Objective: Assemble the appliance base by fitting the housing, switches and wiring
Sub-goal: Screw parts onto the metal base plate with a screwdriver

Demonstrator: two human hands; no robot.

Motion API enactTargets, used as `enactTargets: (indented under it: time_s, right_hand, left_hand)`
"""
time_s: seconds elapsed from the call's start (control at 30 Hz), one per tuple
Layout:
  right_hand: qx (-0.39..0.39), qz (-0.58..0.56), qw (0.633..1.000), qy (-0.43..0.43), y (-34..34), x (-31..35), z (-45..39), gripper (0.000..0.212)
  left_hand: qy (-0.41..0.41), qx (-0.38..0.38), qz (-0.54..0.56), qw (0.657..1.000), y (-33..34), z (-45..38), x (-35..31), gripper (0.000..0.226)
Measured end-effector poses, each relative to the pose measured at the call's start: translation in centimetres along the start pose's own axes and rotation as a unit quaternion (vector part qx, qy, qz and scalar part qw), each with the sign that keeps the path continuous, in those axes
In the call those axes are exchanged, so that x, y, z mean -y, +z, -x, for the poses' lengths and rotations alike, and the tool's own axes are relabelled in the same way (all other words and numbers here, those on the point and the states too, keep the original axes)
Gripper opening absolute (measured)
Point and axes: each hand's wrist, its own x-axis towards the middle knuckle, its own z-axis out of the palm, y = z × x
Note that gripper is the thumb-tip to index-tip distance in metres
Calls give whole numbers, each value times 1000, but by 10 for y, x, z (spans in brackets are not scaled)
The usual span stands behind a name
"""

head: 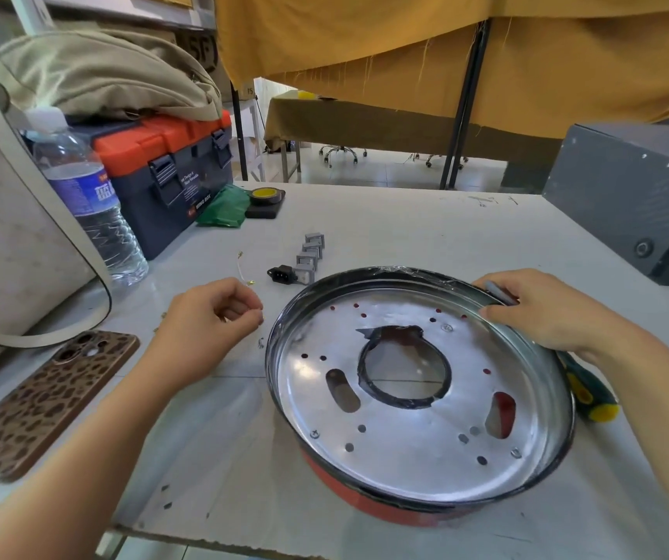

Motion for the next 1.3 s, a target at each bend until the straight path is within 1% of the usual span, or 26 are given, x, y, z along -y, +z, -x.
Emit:
enactTargets:
  time_s: [0.1,0.17,0.33,0.4,0.53,0.63,0.73,0.9,1.07,1.13,1.23,1.3]
  right_hand:
    - [24,1,1000,-20,-3,1,-2,22]
    - [38,5,999,-31,-4,2,-6,19]
    - [60,76,994,-55,-5,6,-18,10]
    - [65,92,992,-65,-4,10,-23,12]
    - [72,88,990,-79,0,15,-28,15]
    - [68,75,992,-79,1,15,-30,16]
    - [64,50,994,-71,2,16,-29,13]
    - [32,38,998,-49,4,15,-26,10]
    - [15,66,998,-8,3,10,-17,17]
    - [20,60,998,11,2,8,-9,17]
    - [47,47,997,45,-3,7,3,15]
    - [59,32,996,65,-6,6,9,18]
  left_hand:
    - [2,17,34,999,-2,-2,-5,17]
    - [6,30,46,998,-1,-4,-10,16]
    - [40,59,66,995,3,-6,-27,10]
    - [61,78,60,993,6,-9,-36,8]
    - [111,111,29,987,13,-17,-53,10]
    - [134,136,12,982,19,-22,-61,10]
    - [151,150,-1,977,26,-25,-66,10]
    - [162,170,-14,972,35,-27,-69,11]
    - [169,203,-25,964,38,-27,-72,11]
    - [174,222,-35,959,39,-26,-76,12]
    - [182,246,-52,951,42,-25,-83,12]
    - [188,254,-56,947,43,-25,-88,12]
